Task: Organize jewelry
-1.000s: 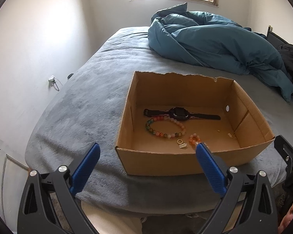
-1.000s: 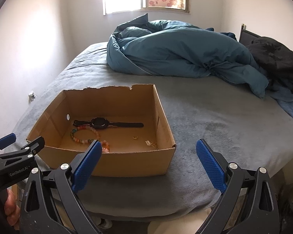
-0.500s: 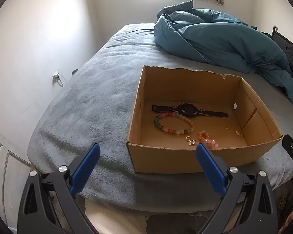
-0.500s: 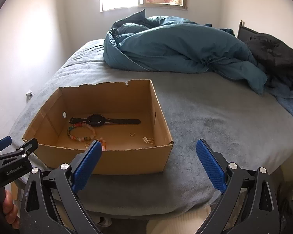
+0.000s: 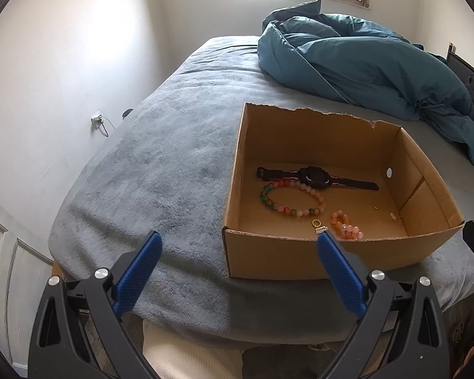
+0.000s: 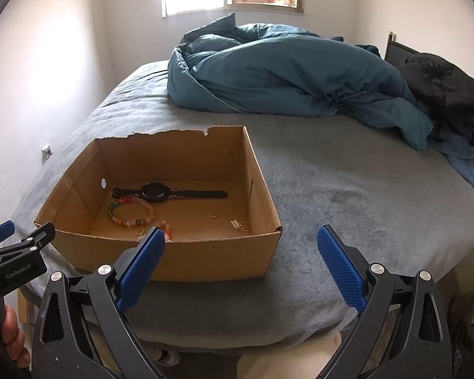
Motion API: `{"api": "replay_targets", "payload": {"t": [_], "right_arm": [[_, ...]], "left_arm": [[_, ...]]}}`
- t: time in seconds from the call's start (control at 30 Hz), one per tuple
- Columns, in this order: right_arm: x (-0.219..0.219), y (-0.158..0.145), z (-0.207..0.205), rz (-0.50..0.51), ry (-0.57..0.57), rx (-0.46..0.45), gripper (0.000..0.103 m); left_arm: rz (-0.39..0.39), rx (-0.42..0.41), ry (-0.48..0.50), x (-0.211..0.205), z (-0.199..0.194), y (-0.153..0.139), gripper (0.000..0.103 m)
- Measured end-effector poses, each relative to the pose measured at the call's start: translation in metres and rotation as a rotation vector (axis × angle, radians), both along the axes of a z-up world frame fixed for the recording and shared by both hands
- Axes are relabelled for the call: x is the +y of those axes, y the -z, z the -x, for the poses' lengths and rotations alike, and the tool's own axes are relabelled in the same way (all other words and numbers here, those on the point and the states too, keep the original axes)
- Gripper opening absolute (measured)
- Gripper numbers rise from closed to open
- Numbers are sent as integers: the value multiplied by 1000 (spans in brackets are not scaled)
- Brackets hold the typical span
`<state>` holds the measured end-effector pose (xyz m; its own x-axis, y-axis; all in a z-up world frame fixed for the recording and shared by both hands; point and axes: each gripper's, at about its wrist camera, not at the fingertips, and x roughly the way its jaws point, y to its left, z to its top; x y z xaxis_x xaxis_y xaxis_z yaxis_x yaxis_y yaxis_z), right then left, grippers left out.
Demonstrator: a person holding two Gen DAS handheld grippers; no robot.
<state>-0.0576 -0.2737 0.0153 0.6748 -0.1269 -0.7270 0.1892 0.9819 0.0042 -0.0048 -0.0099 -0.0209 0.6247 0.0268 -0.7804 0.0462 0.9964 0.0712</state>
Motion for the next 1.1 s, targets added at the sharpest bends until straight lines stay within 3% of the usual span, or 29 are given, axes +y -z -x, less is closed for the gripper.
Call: {"api": "replay_targets", "payload": {"t": [1.1], "right_arm": [[1,-4,7,0,9,48,93]], "left_arm": [[-4,5,-3,11,13,-9,96]]}}
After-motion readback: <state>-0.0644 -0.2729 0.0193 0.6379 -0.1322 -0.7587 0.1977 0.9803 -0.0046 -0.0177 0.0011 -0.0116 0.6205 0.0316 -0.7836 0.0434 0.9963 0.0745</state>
